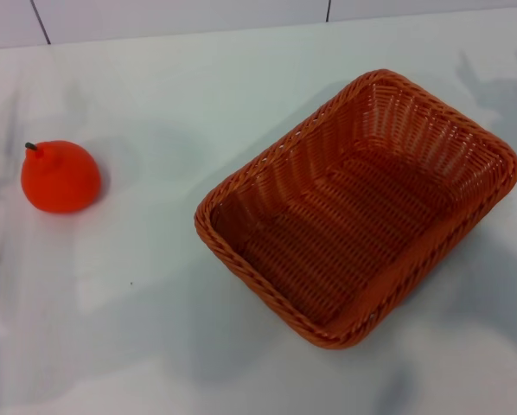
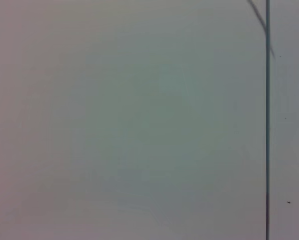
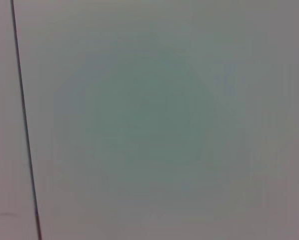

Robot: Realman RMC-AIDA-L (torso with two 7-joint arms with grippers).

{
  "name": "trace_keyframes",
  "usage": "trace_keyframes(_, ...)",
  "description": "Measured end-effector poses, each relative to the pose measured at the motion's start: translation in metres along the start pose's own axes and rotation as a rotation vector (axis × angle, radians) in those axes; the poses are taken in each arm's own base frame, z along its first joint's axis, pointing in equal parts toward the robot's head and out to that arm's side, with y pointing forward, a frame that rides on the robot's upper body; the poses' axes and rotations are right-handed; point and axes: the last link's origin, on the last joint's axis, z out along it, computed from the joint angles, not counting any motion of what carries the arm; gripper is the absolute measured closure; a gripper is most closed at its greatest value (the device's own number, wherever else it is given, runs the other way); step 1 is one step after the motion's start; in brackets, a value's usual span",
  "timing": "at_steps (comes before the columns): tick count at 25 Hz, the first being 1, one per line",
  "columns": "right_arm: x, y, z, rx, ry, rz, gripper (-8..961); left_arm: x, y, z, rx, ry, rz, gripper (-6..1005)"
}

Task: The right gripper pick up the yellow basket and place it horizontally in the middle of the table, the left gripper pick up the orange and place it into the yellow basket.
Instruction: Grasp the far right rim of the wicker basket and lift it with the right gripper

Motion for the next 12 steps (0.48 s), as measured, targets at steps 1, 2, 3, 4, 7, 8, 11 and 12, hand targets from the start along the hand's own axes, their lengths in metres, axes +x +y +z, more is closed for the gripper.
trace_keyframes(1, 0.001, 0.0, 0.0, 0.006, 0.002, 0.012, 11, 0.0, 0.0, 0.0, 0.0, 0.0, 0.0, 92)
trace_keyframes(2, 0.003, -0.001, 0.001, 0.02, 0.007, 0.032, 11, 0.0, 0.0, 0.0, 0.0, 0.0, 0.0, 92)
trace_keyframes(3, 0.007, 0.0, 0.002, 0.038, 0.014, 0.062, 11, 0.0, 0.0, 0.0, -0.001, -0.001, 0.0, 91)
trace_keyframes(4, 0.012, 0.001, 0.003, 0.058, 0.024, 0.1, 10, 0.0, 0.0, 0.0, -0.001, -0.002, 0.0, 91)
trace_keyframes(7, 0.034, 0.005, 0.008, 0.132, 0.055, 0.222, 10, -0.001, 0.0, 0.0, 0.0, -0.006, 0.001, 91)
trace_keyframes(8, 0.041, 0.005, 0.009, 0.157, 0.062, 0.262, 10, -0.001, 0.0, 0.0, 0.0, -0.009, 0.001, 91)
trace_keyframes(11, 0.065, 0.007, 0.016, 0.237, 0.052, 0.377, 10, -0.003, 0.0, 0.0, 0.002, -0.024, 0.0, 91)
trace_keyframes(12, 0.072, 0.008, 0.019, 0.267, 0.028, 0.414, 10, -0.003, 0.0, 0.0, 0.002, -0.024, 0.0, 91)
